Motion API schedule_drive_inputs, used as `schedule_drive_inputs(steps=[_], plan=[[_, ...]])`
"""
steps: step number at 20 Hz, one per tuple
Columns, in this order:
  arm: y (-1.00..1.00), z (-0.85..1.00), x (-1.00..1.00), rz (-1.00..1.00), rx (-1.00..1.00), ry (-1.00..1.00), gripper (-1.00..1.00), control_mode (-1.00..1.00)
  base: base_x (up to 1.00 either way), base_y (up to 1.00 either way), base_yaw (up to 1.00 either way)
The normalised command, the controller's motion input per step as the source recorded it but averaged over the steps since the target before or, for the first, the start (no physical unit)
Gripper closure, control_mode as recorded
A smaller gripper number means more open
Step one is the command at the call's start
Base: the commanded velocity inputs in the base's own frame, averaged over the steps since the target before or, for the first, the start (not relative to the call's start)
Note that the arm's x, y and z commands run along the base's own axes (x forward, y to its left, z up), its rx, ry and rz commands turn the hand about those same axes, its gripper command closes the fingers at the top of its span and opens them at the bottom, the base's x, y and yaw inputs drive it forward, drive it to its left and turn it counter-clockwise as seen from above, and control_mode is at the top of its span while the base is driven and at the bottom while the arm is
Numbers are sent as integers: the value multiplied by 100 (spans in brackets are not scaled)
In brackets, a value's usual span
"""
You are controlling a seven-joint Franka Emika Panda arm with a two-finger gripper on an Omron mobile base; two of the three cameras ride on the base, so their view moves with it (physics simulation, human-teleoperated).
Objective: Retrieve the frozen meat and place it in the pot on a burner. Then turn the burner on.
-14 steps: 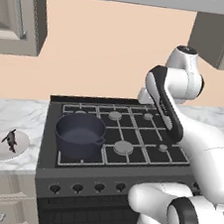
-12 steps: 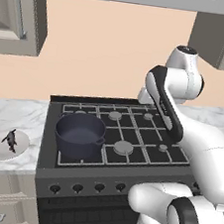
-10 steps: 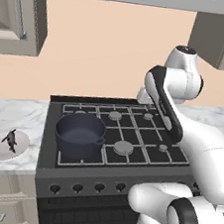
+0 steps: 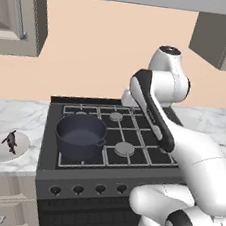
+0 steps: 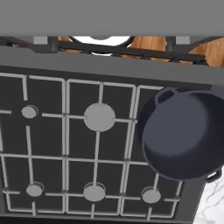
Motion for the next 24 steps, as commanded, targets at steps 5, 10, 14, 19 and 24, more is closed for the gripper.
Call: schedule_drive_inputs(steps=[5,10,14,19,24], plan=[[81,0,-38,0,0,0,-100,-100,0,0,0],[90,0,-38,1,1,2,-100,-100,0,0,0],[83,-4,-39,9,1,5,-100,-100,0,0,0],[90,-20,-5,2,0,0,-100,-100,0,0,0],[91,-12,0,0,0,0,-100,-100,0,0,0]])
